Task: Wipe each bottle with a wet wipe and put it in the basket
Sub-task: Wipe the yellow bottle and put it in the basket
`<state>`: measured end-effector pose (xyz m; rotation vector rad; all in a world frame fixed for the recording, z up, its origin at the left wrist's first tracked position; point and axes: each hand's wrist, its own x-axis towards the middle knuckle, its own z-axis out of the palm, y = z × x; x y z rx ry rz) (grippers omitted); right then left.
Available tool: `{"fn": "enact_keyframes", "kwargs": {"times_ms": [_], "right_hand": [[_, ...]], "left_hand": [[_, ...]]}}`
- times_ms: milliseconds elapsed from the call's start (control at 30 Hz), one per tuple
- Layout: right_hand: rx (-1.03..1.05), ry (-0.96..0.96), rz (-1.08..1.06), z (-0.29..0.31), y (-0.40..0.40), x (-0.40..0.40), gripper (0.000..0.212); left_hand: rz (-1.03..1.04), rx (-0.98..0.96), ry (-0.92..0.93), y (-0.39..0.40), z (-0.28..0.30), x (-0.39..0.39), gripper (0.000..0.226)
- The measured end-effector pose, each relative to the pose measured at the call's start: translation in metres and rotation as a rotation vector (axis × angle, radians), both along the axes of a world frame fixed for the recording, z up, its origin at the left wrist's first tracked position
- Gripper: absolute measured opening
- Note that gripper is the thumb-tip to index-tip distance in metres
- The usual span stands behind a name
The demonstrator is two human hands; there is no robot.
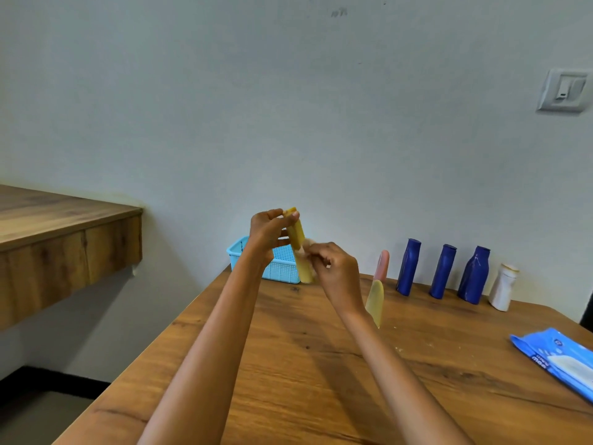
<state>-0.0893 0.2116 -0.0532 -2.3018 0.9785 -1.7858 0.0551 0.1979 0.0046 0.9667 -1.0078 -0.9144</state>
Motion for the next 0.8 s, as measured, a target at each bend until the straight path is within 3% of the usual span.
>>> {"fn": "enact_keyframes", "kwargs": {"times_ms": [167,267,433,600,800], "right_hand": [[0.01,-0.226,0.009,0.022,0.0,0.004,0.025],[0.095,-0.318,-0.021,0.025,-0.004,0.0,0.028],[0.298,-0.405,0.039,0.027,-0.012,-0.011,0.026],[0.279,-0.502,0.042,0.041,-0.01,-0.021,0.024],[0.311,-0.152,-0.046,0.038,-0.011,-0.023,0.032]], "left_hand": [[-0.269,0.025,-0.145,0.011,0.003,-0.012,0.014],[-0.357,-0.008,-0.265,0.013,0.005,-0.015,0.024],[-0.332,-0.084,-0.424,0.012,-0.002,-0.017,0.042],[-0.318,-0.174,-0.661,0.012,-0.005,-0.02,0.051],[-0.228,-0.259,-0.663,0.01,-0.004,-0.024,0.054]]}}
